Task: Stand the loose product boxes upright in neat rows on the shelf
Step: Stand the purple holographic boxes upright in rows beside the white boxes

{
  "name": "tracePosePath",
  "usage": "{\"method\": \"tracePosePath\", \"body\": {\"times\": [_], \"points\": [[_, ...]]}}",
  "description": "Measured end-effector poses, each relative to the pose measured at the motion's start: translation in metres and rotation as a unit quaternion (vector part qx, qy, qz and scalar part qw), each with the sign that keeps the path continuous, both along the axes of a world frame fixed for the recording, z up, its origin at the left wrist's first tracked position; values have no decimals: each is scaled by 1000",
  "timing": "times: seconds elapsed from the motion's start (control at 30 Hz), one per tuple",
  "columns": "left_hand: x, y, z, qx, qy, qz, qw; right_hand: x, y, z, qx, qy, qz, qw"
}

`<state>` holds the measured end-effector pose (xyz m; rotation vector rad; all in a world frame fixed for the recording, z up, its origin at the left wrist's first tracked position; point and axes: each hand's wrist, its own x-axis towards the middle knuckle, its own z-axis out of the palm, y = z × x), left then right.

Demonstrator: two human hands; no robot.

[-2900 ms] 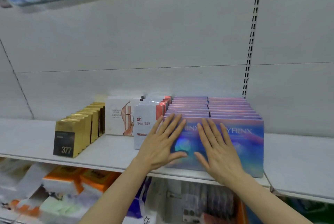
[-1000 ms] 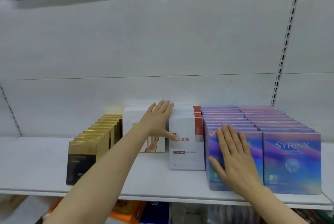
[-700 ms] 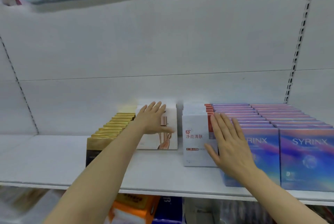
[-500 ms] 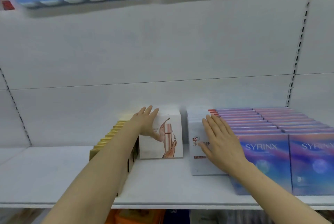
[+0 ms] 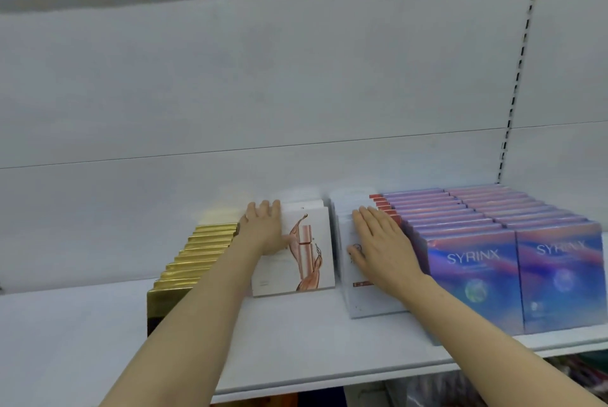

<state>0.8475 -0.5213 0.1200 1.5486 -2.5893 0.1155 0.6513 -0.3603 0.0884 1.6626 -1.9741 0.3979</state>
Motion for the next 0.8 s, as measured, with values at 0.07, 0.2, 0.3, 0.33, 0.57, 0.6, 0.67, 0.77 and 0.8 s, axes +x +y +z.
{"method": "tracePosePath", "body": {"times": [0.07,0.2,0.3,0.33,0.57,0.6,0.67,0.77,0.8], "points": [[-9,5,-3,-6,7,-3,1000,-2,2,2,9,-1,5,1000],[-17,9,-7,-20,15,10,1000,-4,3,2,7,-15,23,1000],[-14,7,-2,-9,10,7,1000,-4,4,3,8,-20,17,1000],[-11,7,0,-9,0,4,1000,-4,4,3,8,-21,21,1000],[52,27,25,-92,-36,17,995,6,12,4,15,-2,18,1000],[67,30,28,-95,-32,25,995,12,13,3,2,1,27,1000],[99,35,29,-91,-23,49,994,30,17,3,-8,2,48,999],[145,31,23,-39,51,89,994,69,24,3,-36,6,96,995],[161,27,19,-9,90,104,991,83,26,2,-40,12,107,993]]}}
